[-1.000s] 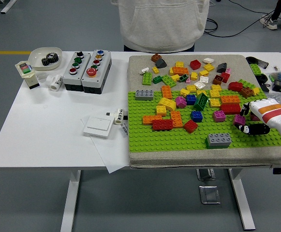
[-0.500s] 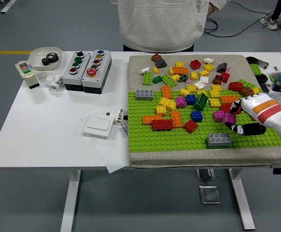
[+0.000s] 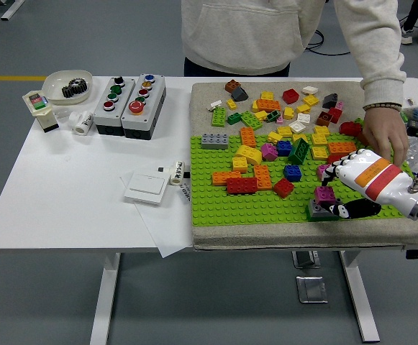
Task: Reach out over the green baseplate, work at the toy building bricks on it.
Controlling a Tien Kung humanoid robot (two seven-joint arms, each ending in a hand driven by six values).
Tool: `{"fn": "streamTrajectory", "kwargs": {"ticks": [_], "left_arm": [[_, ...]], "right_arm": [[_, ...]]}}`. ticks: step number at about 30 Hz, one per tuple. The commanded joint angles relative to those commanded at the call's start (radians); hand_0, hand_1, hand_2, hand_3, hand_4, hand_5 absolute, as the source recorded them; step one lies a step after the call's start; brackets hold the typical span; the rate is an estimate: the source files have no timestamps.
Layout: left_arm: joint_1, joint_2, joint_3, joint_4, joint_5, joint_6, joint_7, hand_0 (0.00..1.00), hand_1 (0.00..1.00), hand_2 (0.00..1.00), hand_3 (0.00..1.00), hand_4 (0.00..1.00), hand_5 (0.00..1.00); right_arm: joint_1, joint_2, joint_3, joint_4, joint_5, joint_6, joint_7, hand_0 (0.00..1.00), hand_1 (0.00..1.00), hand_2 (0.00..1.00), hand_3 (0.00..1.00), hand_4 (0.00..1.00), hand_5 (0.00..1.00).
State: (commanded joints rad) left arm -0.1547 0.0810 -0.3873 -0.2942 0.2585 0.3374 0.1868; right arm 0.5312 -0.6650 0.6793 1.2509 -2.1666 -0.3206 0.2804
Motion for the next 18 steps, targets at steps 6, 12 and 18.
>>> {"fn": "streamTrajectory", "kwargs": {"ticks": [6, 12, 18], "left_arm": [[0.002, 0.000, -0.002, 0.000, 0.006, 0.000, 0.002, 0.600, 0.688, 0.652, 0.548, 0.562, 0.608], [0.004, 0.000, -0.007, 0.000, 0.015, 0.000, 0.005, 0.600, 0.688, 0.652, 0.548, 0.563, 0.609], [0.006, 0.000, -0.011, 0.000, 0.022, 0.000, 0.008, 0.600, 0.688, 0.654, 0.550, 0.563, 0.608]], "right_arm": [[0.002, 0.001, -0.009, -0.015, -0.018, -0.016, 0.019, 0.453, 0.494, 0.533, 0.488, 0.672, 0.412], [0.000, 0.000, -0.012, -0.023, -0.020, -0.020, 0.028, 0.454, 0.497, 0.533, 0.489, 0.674, 0.400], [-0.002, -0.004, -0.008, -0.031, -0.022, -0.021, 0.032, 0.455, 0.497, 0.534, 0.490, 0.677, 0.389]]}}
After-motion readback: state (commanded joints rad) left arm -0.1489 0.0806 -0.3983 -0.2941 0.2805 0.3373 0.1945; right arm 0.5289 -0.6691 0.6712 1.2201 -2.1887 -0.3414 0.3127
